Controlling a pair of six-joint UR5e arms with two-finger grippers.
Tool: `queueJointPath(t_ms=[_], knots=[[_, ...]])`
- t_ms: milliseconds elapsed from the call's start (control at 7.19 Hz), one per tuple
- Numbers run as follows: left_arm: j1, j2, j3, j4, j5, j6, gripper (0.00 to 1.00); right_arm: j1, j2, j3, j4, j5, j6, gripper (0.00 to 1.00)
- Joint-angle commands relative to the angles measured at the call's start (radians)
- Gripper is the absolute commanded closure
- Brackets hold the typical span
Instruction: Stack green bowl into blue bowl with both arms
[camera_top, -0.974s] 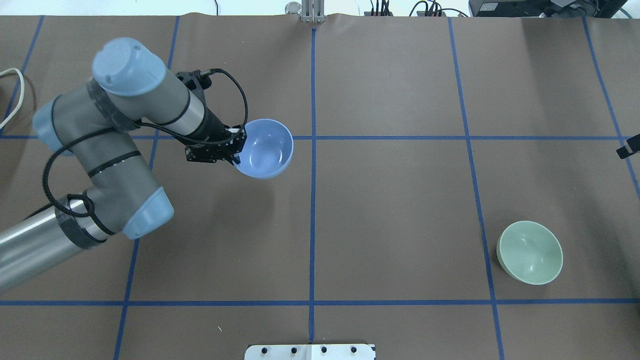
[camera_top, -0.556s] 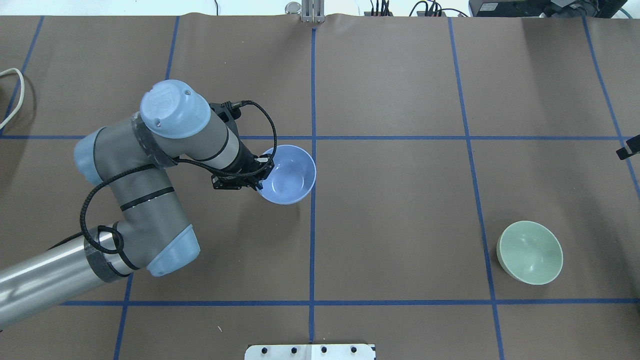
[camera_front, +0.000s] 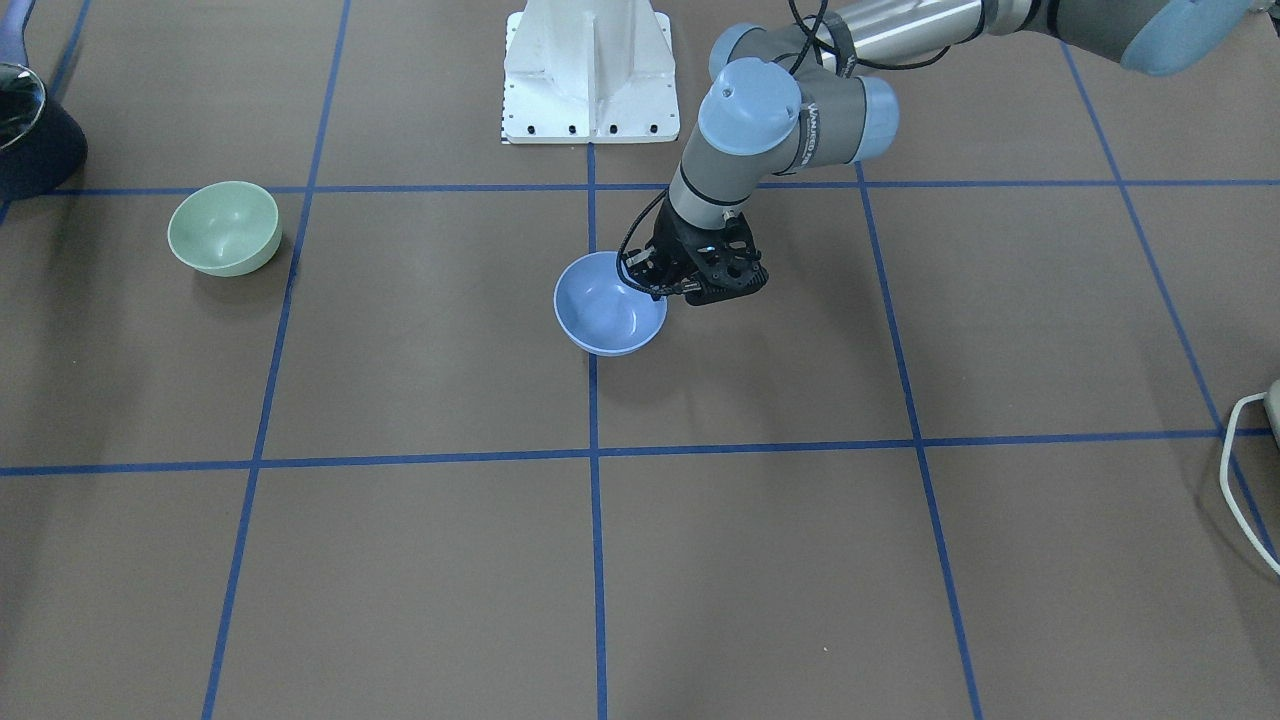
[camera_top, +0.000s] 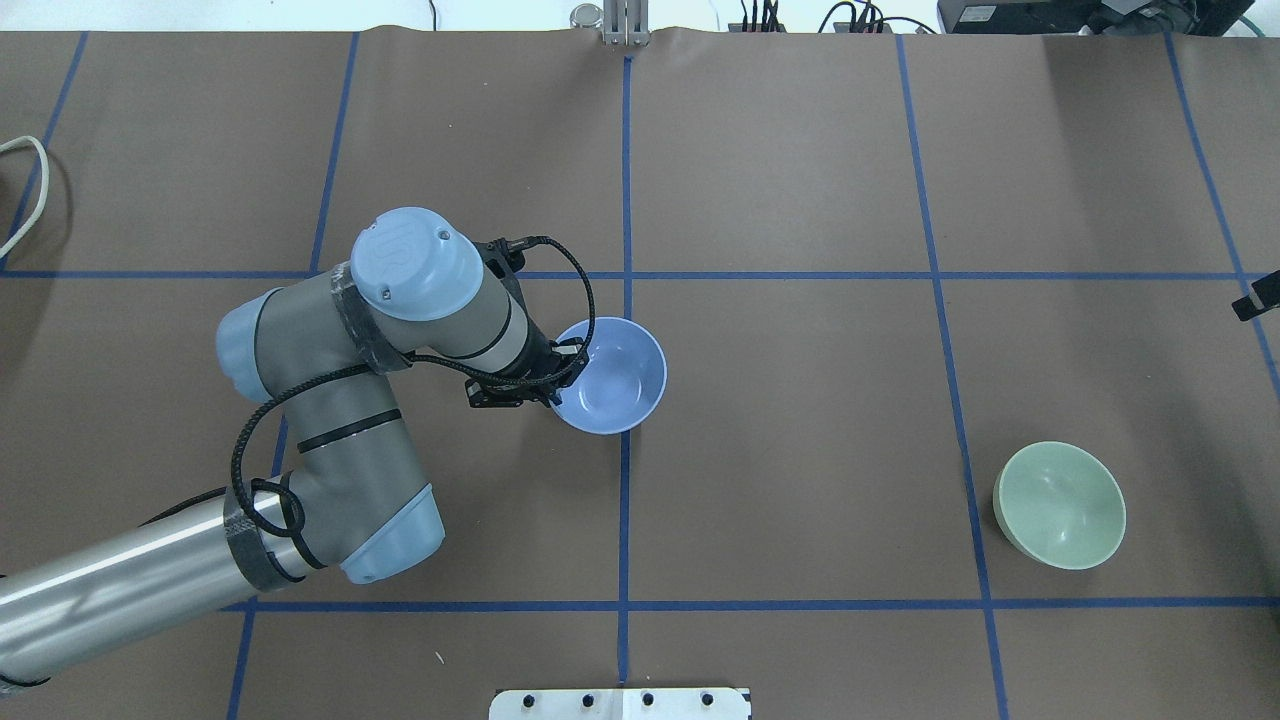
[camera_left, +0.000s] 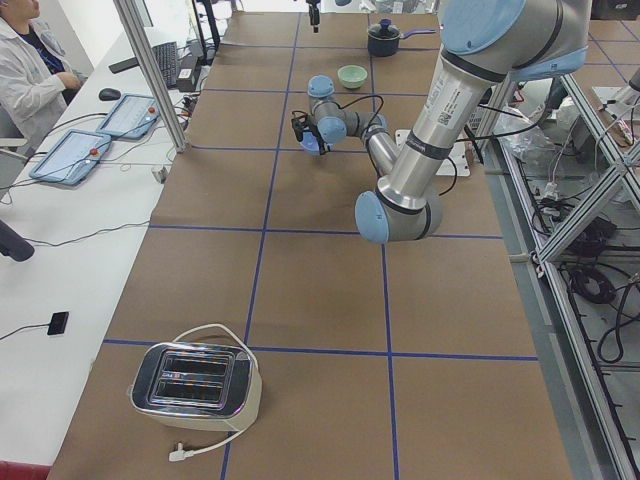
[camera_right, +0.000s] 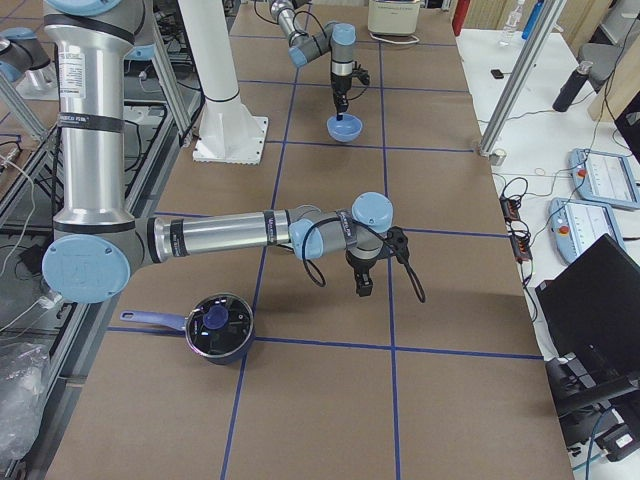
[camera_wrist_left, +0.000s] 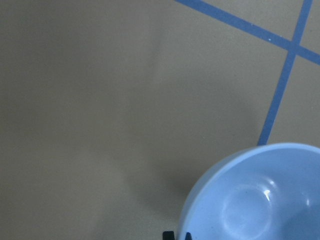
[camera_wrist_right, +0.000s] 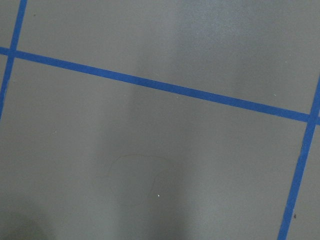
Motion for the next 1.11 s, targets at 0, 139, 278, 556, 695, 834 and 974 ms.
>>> queueJointPath(t_ms=[0, 139, 278, 556, 695, 834, 974], knots=[[0.011, -0.007, 0.032, -0.037, 0.011, -0.004, 0.93, -0.002, 0.0, -0.002, 0.001, 0.0, 0.0, 0.0], [0.013, -0.012, 0.032, -0.037, 0.011, -0.004, 0.93, -0.002, 0.002, -0.002, 0.001, 0.0, 0.0, 0.0], [0.022, -0.012, 0.034, -0.037, 0.011, -0.004, 0.91, -0.004, 0.0, -0.002, 0.001, 0.0, 0.0, 0.0], [0.023, -0.012, 0.034, -0.037, 0.015, -0.001, 0.85, -0.004, 0.002, -0.002, 0.001, 0.0, 0.0, 0.0], [0.023, -0.012, 0.031, -0.041, 0.017, 0.007, 0.62, -0.005, 0.003, -0.002, 0.001, 0.0, 0.0, 0.0], [0.022, -0.012, 0.017, -0.04, 0.044, 0.007, 0.14, -0.007, 0.012, -0.002, -0.001, 0.0, 0.0, 0.0], [0.019, -0.012, -0.009, -0.038, 0.081, 0.01, 0.03, -0.007, 0.023, 0.0, -0.001, 0.006, 0.002, 0.0]])
